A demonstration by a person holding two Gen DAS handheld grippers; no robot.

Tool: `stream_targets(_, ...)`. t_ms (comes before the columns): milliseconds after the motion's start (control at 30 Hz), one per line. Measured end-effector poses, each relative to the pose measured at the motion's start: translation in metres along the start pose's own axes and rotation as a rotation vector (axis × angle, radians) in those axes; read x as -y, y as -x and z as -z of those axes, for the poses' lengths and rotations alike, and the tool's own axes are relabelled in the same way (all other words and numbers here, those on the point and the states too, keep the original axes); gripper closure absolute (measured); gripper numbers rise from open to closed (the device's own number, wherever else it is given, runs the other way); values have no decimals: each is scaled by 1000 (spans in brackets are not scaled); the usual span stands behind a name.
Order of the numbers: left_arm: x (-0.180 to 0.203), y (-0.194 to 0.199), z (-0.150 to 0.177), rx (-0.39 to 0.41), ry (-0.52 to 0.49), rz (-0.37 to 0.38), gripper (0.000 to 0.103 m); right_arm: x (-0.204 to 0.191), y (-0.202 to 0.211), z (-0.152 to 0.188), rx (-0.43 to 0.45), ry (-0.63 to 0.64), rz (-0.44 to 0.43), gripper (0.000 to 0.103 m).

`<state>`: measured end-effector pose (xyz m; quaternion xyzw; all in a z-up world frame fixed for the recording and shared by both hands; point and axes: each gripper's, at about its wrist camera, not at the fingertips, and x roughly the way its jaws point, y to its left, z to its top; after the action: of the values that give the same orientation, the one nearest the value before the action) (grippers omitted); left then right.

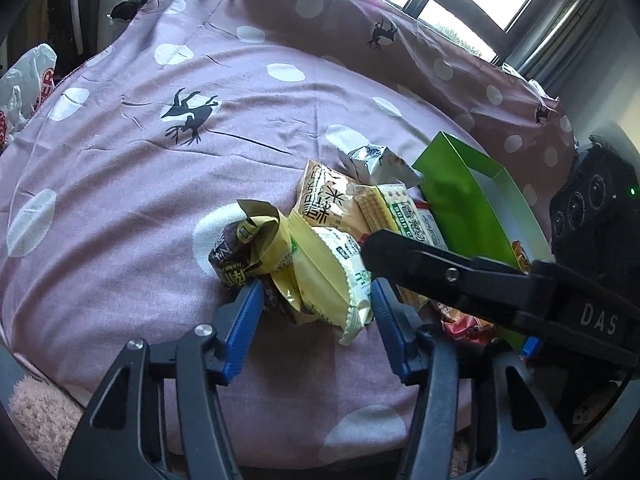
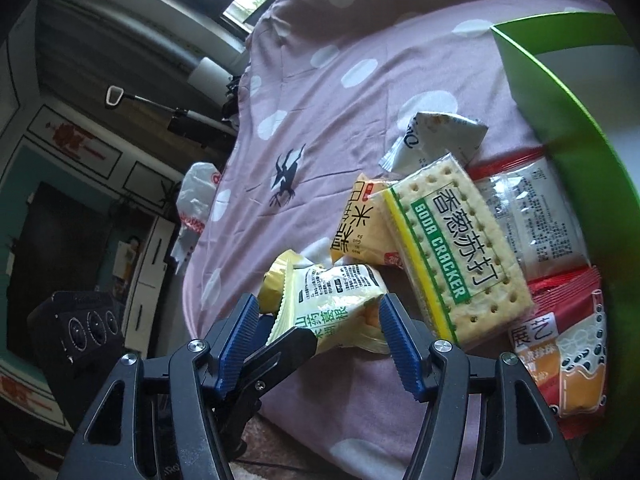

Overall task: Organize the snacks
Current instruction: 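Grasp the pale green-and-white snack packet with the right gripper, then carry the pale green packet with the right gripper over the green box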

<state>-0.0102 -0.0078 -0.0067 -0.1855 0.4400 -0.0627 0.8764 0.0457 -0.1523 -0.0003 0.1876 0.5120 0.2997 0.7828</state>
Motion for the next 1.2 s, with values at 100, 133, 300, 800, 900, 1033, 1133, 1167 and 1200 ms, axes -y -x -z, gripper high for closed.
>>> stream_targets(100,0,-1,-2,18,-10,13,50,-4,-11,-3,-16,17,45,37)
stream_targets(133,-1,-2,-2,17,-9,16,53,-4,-15,-4,-26,18,55,37)
stream_targets(300,-5,-6,-2,13,-11,46,57,2,-24,-5,-50,12,63,35)
stream_targets(800,1,-11,5,-25,-50,53,71,9,-34,3,-60,10,-6,47)
stream_targets(900,4,-5,5,-17,-59,56,71,6,-29,5,-51,9,-20,47)
stream_targets(1033,12,7,5,14,-80,69,71,-2,-15,5,-17,32,-18,47)
stream_targets(1133,17,15,4,33,-94,72,71,-7,-5,5,5,44,-22,47)
stream_targets(1167,18,17,4,38,-98,74,71,-8,-2,6,12,46,-23,47)
stream_targets(1200,20,19,4,43,-103,76,71,-9,0,6,18,50,-24,47)
